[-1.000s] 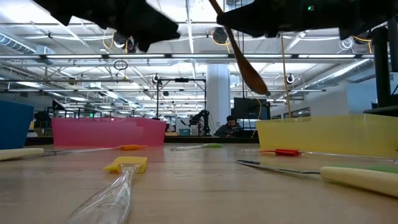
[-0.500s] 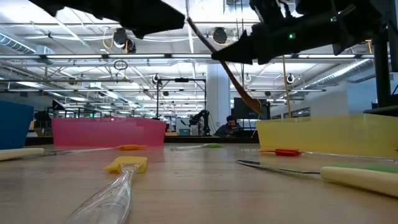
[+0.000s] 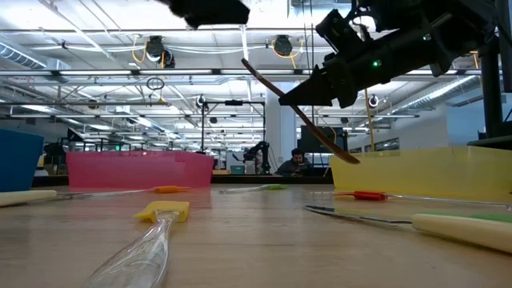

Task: Pick & Place Kitchen Items
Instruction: Put the brown serving spoon into the red bin

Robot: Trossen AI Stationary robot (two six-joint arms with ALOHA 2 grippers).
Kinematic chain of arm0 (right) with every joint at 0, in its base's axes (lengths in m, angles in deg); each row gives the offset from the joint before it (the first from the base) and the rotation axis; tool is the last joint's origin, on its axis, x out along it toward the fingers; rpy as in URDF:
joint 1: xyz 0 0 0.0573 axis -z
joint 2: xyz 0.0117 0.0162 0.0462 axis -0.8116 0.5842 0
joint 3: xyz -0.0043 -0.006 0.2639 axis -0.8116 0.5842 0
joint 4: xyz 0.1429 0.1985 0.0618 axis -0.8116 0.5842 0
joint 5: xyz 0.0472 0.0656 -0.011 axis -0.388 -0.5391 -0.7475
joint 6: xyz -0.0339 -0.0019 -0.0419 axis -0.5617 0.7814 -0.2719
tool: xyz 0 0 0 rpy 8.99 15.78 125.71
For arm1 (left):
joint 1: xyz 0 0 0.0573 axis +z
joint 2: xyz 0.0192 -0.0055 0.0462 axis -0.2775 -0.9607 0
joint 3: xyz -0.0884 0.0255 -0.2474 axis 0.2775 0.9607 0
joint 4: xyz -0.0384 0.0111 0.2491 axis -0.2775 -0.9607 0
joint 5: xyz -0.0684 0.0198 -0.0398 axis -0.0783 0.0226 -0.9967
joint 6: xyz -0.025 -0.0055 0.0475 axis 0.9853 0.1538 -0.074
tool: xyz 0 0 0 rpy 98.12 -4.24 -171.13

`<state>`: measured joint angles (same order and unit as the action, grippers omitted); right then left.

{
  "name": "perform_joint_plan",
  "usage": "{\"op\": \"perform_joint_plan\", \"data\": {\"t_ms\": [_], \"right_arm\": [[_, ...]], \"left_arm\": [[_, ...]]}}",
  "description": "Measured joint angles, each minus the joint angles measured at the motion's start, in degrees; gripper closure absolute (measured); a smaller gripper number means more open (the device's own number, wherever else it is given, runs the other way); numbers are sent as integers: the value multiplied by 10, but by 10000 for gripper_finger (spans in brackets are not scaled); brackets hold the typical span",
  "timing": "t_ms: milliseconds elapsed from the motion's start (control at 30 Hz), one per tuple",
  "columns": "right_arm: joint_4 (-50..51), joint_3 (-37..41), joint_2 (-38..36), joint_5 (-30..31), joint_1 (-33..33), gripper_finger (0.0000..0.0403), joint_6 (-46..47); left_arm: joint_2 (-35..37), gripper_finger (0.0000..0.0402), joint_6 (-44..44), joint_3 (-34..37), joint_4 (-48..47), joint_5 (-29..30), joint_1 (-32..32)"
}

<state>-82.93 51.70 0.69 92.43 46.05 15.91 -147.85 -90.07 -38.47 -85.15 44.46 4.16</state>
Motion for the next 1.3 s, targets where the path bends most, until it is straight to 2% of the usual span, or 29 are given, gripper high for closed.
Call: {"op": "perform_joint_plan", "data": {"t_ms": [100,200,433,633,800,1000,1200,1300], "right_arm": [[0,0,0,-25,-1,360,0],[-5,0,0,-38,-2,360,0],[22,0,0,-42,-6,360,5],[22,0,0,-41,-16,360,-12],[3,0,0,-41,-12,360,-21],[-9,0,0,-41,-12,360,-33],[-8,0,0,-41,-12,359,-32],[-7,0,0,-42,-12,359,-32]], "left_arm": [[-30,266,-5,-85,-106,0,13],[-77,266,28,-161,-203,0,28],[-199,266,48,-320,-388,-2,42],[-270,266,80,-435,-481,-3,40],[-296,266,107,-450,-497,-42,43],[-307,266,122,-449,-569,-12,45],[-306,266,132,-450,-566,17,47],[-305,266,131,-450,-572,-5,52]]}}
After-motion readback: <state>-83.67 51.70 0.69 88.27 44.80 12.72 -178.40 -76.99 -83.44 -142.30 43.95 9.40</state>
